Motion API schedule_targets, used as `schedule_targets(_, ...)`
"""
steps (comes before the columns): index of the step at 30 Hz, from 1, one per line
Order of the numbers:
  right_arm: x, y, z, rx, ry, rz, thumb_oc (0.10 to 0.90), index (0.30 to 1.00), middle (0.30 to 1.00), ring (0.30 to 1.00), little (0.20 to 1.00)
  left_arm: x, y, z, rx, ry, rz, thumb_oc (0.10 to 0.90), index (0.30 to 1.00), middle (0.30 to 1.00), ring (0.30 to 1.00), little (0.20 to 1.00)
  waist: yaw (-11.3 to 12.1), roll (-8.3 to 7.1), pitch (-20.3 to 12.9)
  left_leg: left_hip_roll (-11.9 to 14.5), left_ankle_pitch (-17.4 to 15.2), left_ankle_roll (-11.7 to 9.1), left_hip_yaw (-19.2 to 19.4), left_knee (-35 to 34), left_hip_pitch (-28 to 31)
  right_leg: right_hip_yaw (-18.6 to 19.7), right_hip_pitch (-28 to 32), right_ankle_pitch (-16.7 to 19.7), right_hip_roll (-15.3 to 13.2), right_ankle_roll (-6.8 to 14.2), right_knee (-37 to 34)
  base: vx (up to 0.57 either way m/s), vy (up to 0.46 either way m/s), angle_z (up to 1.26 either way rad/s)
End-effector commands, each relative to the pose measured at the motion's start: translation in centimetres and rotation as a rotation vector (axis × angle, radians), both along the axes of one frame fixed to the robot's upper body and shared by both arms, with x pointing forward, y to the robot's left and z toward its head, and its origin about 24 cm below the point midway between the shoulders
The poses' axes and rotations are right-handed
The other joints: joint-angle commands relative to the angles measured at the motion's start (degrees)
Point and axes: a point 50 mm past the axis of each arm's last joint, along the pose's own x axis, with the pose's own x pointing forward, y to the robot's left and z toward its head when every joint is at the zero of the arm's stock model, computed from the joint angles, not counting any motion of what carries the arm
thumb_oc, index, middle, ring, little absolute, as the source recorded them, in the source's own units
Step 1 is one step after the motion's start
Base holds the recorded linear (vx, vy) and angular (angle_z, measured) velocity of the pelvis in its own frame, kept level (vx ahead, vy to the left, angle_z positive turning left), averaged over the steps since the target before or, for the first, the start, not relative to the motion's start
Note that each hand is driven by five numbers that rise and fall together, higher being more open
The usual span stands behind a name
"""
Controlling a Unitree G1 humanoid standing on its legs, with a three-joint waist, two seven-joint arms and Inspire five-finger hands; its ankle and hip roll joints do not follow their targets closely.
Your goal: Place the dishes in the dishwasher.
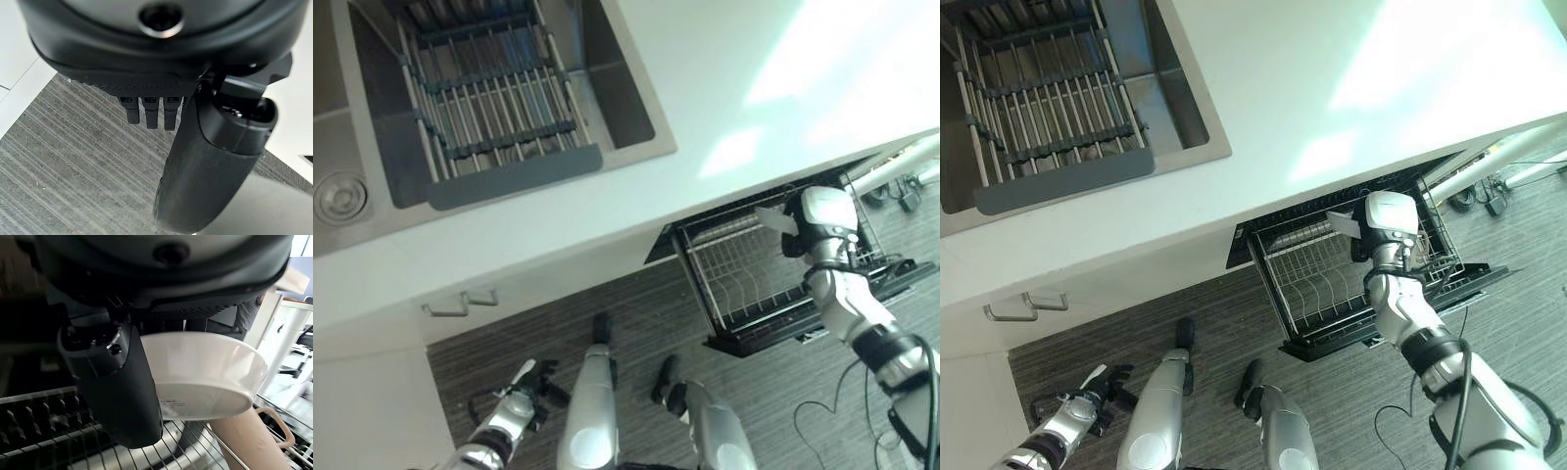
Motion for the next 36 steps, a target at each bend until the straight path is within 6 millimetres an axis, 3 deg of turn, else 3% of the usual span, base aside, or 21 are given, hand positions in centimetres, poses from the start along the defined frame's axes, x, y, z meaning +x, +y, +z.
schedule_targets(1,0.9,-2.2,6.7,-0.069,-0.248,-0.12,0.4,0.3,0.3,0.3,0.3,-0.2,-0.1,0.1,-0.022,-0.025,0.014,0.8,0.9,0.9,0.9,0.9,0.82,-0.06,-1.19,-2.79,-10.39,3.68,-1.82,3.9,0.95,2.2,-3.93,0.62,0.32,0.76,4.56,-0.05,0.019,0.07)
schedule_targets(4,1.0,-2.7,6.9,-0.043,-0.287,-0.175,0.4,0.3,0.3,0.3,0.3,0.4,-0.6,0.5,-0.044,-0.064,0.028,0.8,0.9,0.9,0.9,0.9,1.39,1.3,-1.19,-3.32,-11.09,4.31,-2.65,7.46,-3.61,2.04,-8.59,-1.04,-0.28,-0.02,10.05,-0.05,0.049,0.13)
schedule_targets(5,0.9,-2.8,6.6,-0.039,-0.294,-0.188,0.4,0.3,0.3,0.3,0.3,0.2,-0.6,0.3,-0.049,-0.061,0.037,0.8,0.9,0.9,0.9,0.9,1.44,1.49,-1.19,-3.75,-13.0,4.17,-3.03,8.78,-3.59,2.75,-8.84,-3.0,-0.59,0.45,12.08,0.03,0.036,0.08)
schedule_targets(18,-0.5,-5.2,5.9,0.109,-0.491,-0.447,0.4,0.3,0.3,0.3,0.3,-0.9,-2.8,-1.0,-0.269,-0.114,0.23,0.8,0.9,0.9,0.9,0.9,0.55,6.33,-1.19,-4.83,-15.42,4.39,-1.92,19.24,-15.43,5.05,-22.21,-8.73,-1.55,-2.34,26.51,-0.02,0.048,-0.04)
schedule_targets(22,-1.6,-5.8,6.4,0.159,-0.727,-0.524,0.4,0.3,0.3,0.3,0.3,-1.4,-3.7,-1.3,-0.325,-0.122,0.259,0.8,0.9,0.9,0.9,0.9,-0.11,7.64,-1.19,-4.94,-16.02,4.33,-1.43,22.09,-18.56,5.7,-25.58,-10.07,-1.66,-3.03,30.22,0.0,0.061,-0.11)
schedule_targets(28,-1.9,-6.3,7.8,0.14,-0.801,-0.495,0.4,0.3,0.3,0.3,0.3,-2.0,-4.4,-1.9,-0.357,-0.1,0.275,0.8,0.9,0.9,0.9,0.9,-0.64,8.81,-1.19,-5.11,-16.18,3.81,-1.1,24.32,-21.38,6.25,-28.66,-11.31,-1.46,-3.55,32.93,0.01,0.035,-0.07)
schedule_targets(32,-0.5,-5.1,8.2,0.067,-0.663,-0.382,0.4,0.3,0.3,0.3,0.3,-2.3,-4.5,-2.2,-0.39,-0.09,0.307,0.8,0.9,0.9,0.9,0.9,-0.41,9.17,-1.19,-4.97,-15.02,3.13,-1.24,23.78,-23.79,6.34,-30.88,-11.37,-0.7,-3.96,32.83,-0.01,-0.003,-0.03)
schedule_targets(33,0.0,-4.5,8.0,0.073,-0.597,-0.327,0.657,0.686,0.686,0.686,0.686,-2.4,-4.4,-2.2,-0.391,-0.088,0.311,0.8,0.9,0.9,0.9,0.9,-0.24,9.1,-1.19,-5.07,-14.67,2.98,-1.46,23.29,-24.03,6.21,-30.99,-11.27,-0.46,-3.99,32.46,-0.02,-0.047,0.01)
schedule_targets(34,0.9,-3.6,7.3,0.152,-0.491,-0.26,0.8,0.9,0.9,0.9,0.9,-2.3,-4.1,-2.1,-0.383,-0.092,0.306,0.8,0.9,0.9,0.9,0.9,0.06,8.99,-1.19,-5.11,-14.37,2.76,-1.64,23.01,-24.35,5.97,-31.02,-11.09,-0.4,-4.02,32.12,-0.01,-0.049,0.06)
schedule_targets(36,2.2,-1.1,6.4,0.245,-0.299,-0.089,0.8,0.9,0.9,0.9,0.9,-2.0,-3.7,-1.8,-0.363,-0.095,0.294,0.8,0.9,0.9,0.9,0.9,0.58,8.64,-1.19,-5.0,-13.95,2.62,-1.78,22.39,-24.29,5.47,-30.7,-10.76,-0.51,-4.0,31.53,0.01,-0.067,0.09)
